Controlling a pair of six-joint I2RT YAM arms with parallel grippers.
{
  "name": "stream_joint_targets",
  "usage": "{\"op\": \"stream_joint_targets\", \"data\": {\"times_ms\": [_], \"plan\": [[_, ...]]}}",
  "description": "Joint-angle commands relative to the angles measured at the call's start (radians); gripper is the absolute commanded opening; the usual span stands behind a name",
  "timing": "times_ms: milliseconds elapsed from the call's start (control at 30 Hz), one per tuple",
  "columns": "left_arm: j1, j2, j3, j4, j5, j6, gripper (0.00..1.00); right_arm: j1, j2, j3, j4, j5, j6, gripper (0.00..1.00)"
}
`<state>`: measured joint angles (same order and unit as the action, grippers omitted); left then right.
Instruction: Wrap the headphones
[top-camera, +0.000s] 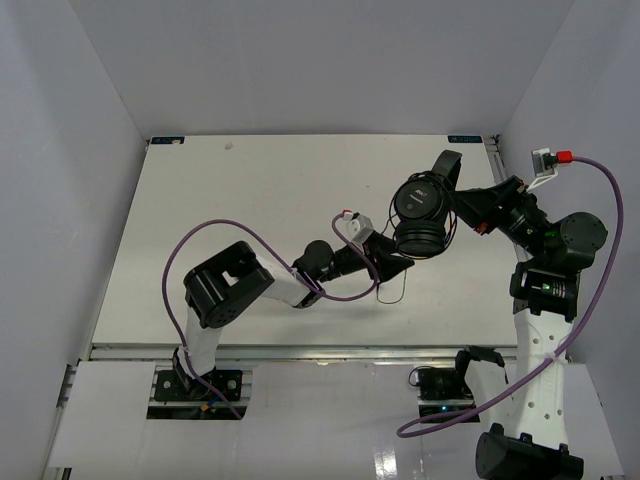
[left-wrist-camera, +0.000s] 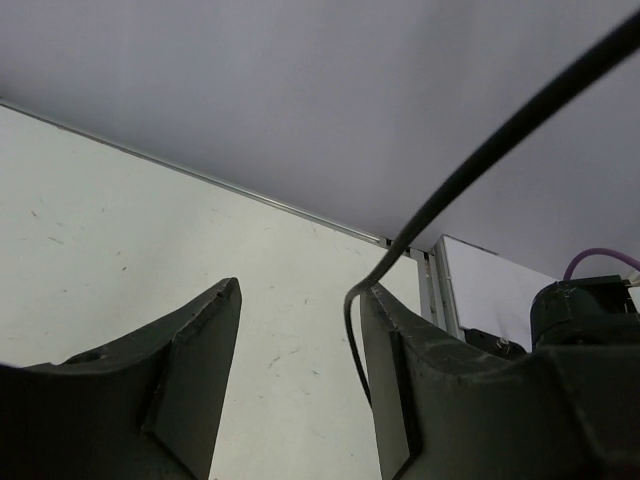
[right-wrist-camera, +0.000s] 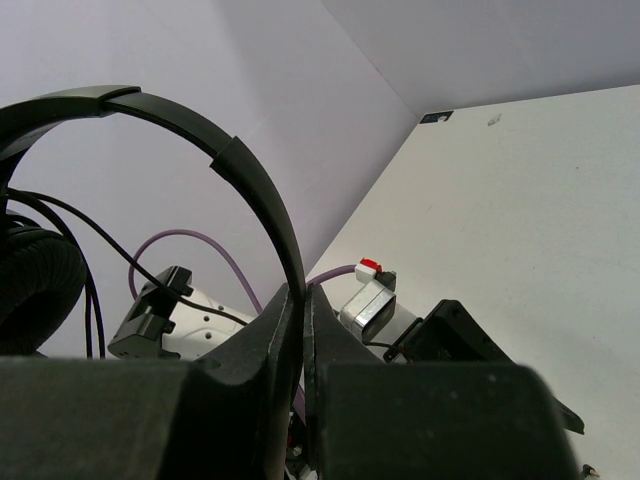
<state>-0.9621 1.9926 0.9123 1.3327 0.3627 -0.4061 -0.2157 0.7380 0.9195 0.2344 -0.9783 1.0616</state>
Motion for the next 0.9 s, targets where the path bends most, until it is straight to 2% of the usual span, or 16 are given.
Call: {"op": "stream_joint_targets", "data": {"times_ms": [0,67,200,267,333,567,867], "plan": [[-0.006,-0.001,0.007,0.074,-0.043,0.009,0.57,-0.004,-0.015,0.01,0.022,0.006,0.003,0.08],[-0.006,0.012,0.017,0.076,-0.027,-0.001,0.48,-0.004,-0.015,0.01,0.022,0.006,0.003,0.08],[-0.007,0.039,0.057,0.095,0.041,-0.045,0.24,-0.005,-0.015,0.009,0.022,0.007,0.003,0.08],[-0.007,0.044,0.069,0.095,0.067,-0.051,0.16,-0.004,-0.015,0.007,0.022,0.007,0.003,0.08],[-0.009,0.041,0.063,0.106,0.077,-0.056,0.02,-0.004,-0.015,0.007,0.022,0.007,0.001,0.08],[-0.009,-0.001,-0.006,0.122,0.08,-0.056,0.0,-0.004,-0.019,0.005,0.007,0.012,-0.022,0.08],[-0.08,-0.098,-0.176,0.101,0.058,-0.002,0.0,-0.004,-0.024,0.073,-0.146,0.121,-0.198,0.08]]}}
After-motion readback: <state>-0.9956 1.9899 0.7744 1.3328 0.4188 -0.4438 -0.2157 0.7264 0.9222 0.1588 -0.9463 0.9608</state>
